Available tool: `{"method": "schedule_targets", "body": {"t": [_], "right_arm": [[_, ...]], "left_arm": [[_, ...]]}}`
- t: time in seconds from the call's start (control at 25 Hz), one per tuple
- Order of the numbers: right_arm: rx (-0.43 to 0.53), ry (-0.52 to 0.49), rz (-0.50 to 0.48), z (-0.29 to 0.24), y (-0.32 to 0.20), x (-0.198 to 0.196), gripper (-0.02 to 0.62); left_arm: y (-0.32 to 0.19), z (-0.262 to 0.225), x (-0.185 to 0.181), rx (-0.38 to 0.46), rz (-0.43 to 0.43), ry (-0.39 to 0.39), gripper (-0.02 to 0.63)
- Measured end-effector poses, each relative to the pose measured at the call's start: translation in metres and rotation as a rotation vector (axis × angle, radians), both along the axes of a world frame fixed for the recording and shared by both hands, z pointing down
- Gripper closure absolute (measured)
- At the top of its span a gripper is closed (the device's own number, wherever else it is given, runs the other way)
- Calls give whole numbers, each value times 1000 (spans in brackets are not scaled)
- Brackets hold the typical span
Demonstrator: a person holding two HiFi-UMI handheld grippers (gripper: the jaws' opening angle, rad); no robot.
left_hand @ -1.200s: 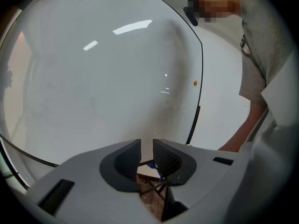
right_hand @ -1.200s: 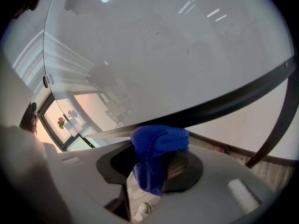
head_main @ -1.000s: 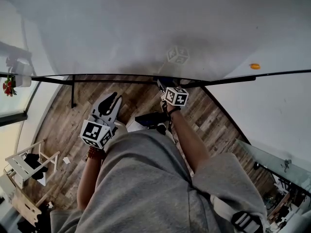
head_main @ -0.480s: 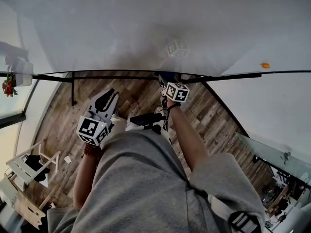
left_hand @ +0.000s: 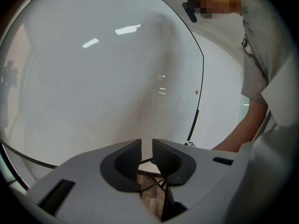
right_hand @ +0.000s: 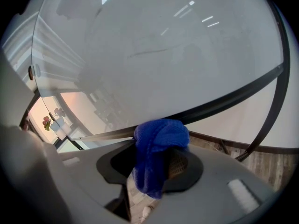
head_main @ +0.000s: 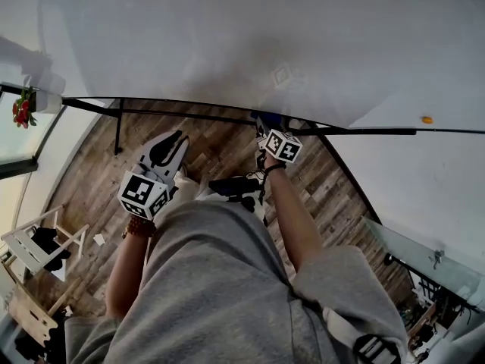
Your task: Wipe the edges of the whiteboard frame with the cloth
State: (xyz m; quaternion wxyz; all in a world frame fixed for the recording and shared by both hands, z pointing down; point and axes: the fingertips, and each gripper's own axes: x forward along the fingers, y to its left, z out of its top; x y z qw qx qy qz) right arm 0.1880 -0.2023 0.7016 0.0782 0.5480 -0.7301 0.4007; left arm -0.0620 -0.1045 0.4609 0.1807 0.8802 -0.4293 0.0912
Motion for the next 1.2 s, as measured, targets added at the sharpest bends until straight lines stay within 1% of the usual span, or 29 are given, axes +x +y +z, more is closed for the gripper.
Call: {"method": "schedule_targets", "body": {"t": [0.12, 0.24, 0.48, 0.68, 0.76, 0.96, 1.08, 1.2], "right_arm": [[12, -1, -11, -1, 0, -11, 439], [19, -3, -29, -1, 2, -17, 438], [34, -3, -38, -4, 0, -37, 439], [33, 1, -35, -4, -3, -51, 439], [32, 5, -31, -4, -1, -58, 438], [28, 3, -17, -2, 0, -79, 439], [33, 6, -12, -3, -2, -90, 437], [30, 8, 8, -5, -4, -100, 437]], "left_arm": [[2, 6, -11, 2, -13, -12, 528], [5, 10, -19, -5, -33, 0, 529], [11, 16, -25, -21, -4, 1, 529], [14, 11, -29, 0, 33, -2, 529], [16, 10, -38, 3, 39, -5, 529], [20, 17, -73, -22, 14, 17, 529], [20, 24, -87, -29, 32, 14, 529], [20, 24, -103, -14, 42, 7, 529]]}}
